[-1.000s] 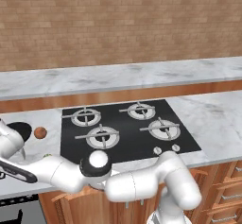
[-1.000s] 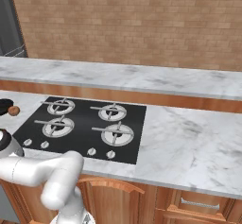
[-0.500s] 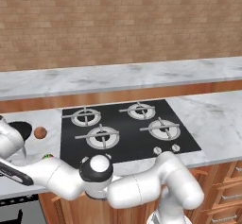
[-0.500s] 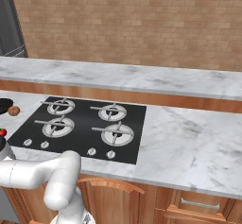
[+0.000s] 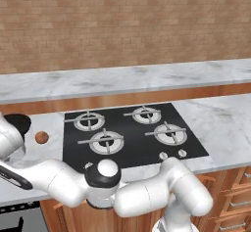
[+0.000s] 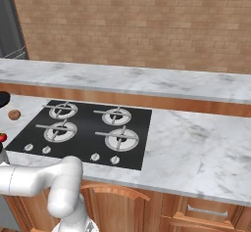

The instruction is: Place the pan on the front left burner on the stove. Then place the tomato and the onion in the pan and turn on the front left burner.

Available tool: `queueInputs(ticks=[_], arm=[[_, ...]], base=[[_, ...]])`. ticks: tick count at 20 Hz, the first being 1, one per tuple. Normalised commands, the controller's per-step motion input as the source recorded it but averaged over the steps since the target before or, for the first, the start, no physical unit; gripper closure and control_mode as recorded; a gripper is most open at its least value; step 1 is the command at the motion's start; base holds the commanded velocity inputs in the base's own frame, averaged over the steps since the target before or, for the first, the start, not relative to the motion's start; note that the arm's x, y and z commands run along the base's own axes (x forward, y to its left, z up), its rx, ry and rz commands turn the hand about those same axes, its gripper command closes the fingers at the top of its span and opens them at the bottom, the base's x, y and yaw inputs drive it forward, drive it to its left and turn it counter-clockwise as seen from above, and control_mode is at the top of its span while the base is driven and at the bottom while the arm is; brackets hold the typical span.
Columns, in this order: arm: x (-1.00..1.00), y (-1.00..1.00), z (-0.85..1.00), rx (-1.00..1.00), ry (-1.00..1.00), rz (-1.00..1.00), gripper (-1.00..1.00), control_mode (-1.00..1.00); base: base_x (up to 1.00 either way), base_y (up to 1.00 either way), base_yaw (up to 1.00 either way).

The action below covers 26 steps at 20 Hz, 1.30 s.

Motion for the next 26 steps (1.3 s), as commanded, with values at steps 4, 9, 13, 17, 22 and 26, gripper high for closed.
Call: queueInputs(ticks=[4,9,13,17,22,26], arm=[[0.00,-0.06,0.32,0.00,0.00,0.00,1.00,-1.00],[-0.04,-0.27,0.24,0.00,0.00,-0.03,1.00,-1.00],[-0.23,-0.52,0.13,0.00,-0.01,-0.05,1.00,-1.00],[-0.35,-0.72,0.01,0.00,-0.06,-0.04,1.00,-1.00],[-0.39,-0.77,0.03,0.00,-0.10,-0.03,1.00,-1.00],[-0.34,-0.75,0.06,0.00,-0.10,-0.03,1.00,-1.00]], base=[[0.00,0.00,0.00],[0.00,0.00,0.00],[0.00,0.00,0.00],[0.00,0.00,0.00],[0.00,0.00,0.00],[0.00,0.00,0.00]])
